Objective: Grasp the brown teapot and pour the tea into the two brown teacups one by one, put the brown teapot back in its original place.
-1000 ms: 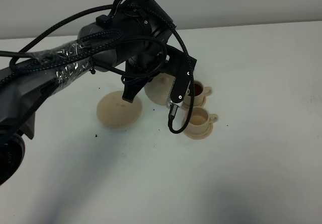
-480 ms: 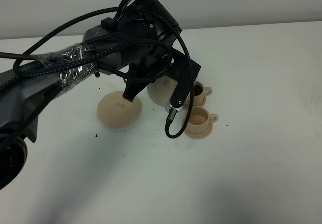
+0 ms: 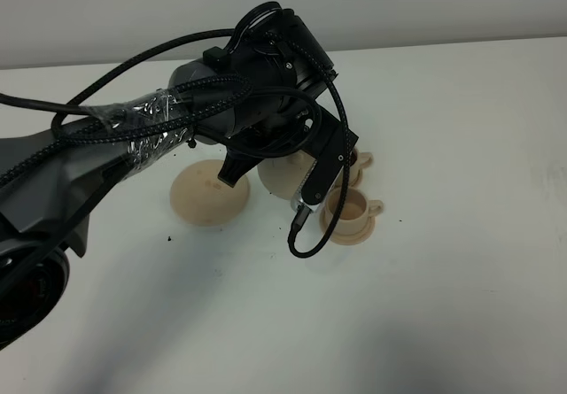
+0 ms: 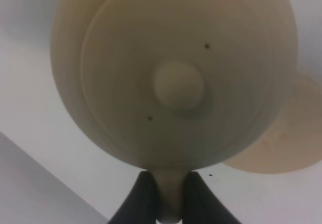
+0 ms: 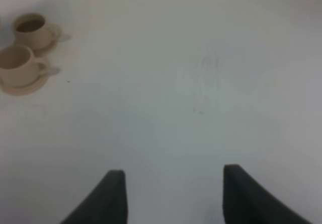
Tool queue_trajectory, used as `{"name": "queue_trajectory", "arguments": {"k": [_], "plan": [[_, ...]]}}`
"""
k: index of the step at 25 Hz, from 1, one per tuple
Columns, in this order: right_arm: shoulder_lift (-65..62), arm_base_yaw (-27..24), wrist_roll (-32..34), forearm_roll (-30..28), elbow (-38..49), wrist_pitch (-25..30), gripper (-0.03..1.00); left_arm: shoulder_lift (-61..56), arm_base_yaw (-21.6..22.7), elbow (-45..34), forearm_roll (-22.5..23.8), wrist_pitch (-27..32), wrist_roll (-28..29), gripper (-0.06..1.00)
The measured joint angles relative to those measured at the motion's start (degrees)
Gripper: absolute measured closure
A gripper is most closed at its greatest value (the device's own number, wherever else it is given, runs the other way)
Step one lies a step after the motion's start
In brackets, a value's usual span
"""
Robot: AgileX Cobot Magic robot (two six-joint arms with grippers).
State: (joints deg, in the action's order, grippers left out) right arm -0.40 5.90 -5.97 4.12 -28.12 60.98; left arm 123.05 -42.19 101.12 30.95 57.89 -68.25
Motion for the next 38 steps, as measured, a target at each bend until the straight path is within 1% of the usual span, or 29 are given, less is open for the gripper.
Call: {"name": "queue_trajectory", "arguments": {"k": [6, 14, 24, 35, 38], "plan": [[0.0, 0.0, 0.0, 0.0, 0.0, 0.0, 0.51, 0.2, -0.7, 0.0, 2.1, 0.2, -0.1, 0.79], [0.0, 0.0, 0.0, 0.0, 0.0, 0.0, 0.51, 0.2, -1.6, 0.0, 3.6, 0.3, -0.1, 0.79], [0.0, 0.0, 0.0, 0.0, 0.0, 0.0, 0.51, 0.9, -1.6, 0.0, 4.2, 0.5, -0.1, 0.79], [0.0, 0.0, 0.0, 0.0, 0.0, 0.0, 0.51, 1.9, -1.8, 0.0, 4.3, -0.8, -0.1, 0.79], [0.0, 0.0, 0.0, 0.0, 0.0, 0.0, 0.51, 1.9, -2.4, 0.0, 5.5, -0.7, 0.1, 0.79]]}}
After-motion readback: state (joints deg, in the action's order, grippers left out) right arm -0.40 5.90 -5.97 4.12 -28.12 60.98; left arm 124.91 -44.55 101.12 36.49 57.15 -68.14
